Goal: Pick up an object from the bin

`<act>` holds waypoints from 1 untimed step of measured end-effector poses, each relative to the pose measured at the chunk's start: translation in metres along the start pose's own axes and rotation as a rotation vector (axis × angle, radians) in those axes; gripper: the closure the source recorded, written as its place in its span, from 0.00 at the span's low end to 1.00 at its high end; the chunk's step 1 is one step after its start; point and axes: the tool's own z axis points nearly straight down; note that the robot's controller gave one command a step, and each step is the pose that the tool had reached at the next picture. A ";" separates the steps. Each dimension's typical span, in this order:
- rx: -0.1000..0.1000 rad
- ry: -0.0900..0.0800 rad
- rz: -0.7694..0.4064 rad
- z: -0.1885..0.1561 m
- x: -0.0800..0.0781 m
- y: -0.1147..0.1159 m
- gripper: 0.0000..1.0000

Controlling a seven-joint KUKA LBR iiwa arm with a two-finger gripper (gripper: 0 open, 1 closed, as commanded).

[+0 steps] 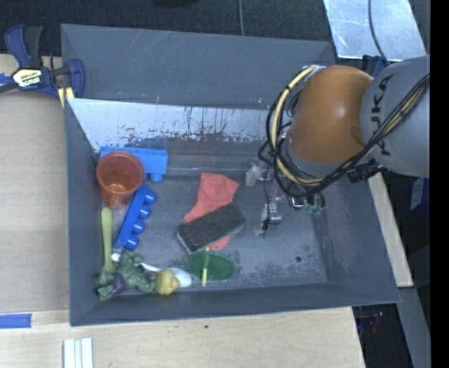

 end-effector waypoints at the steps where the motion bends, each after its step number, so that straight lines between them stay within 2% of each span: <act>1: 0.000 -0.009 0.000 -0.005 -0.002 0.000 0.00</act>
Offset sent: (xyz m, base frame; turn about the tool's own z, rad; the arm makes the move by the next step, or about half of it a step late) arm 0.0432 0.0668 -0.0676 -0.1070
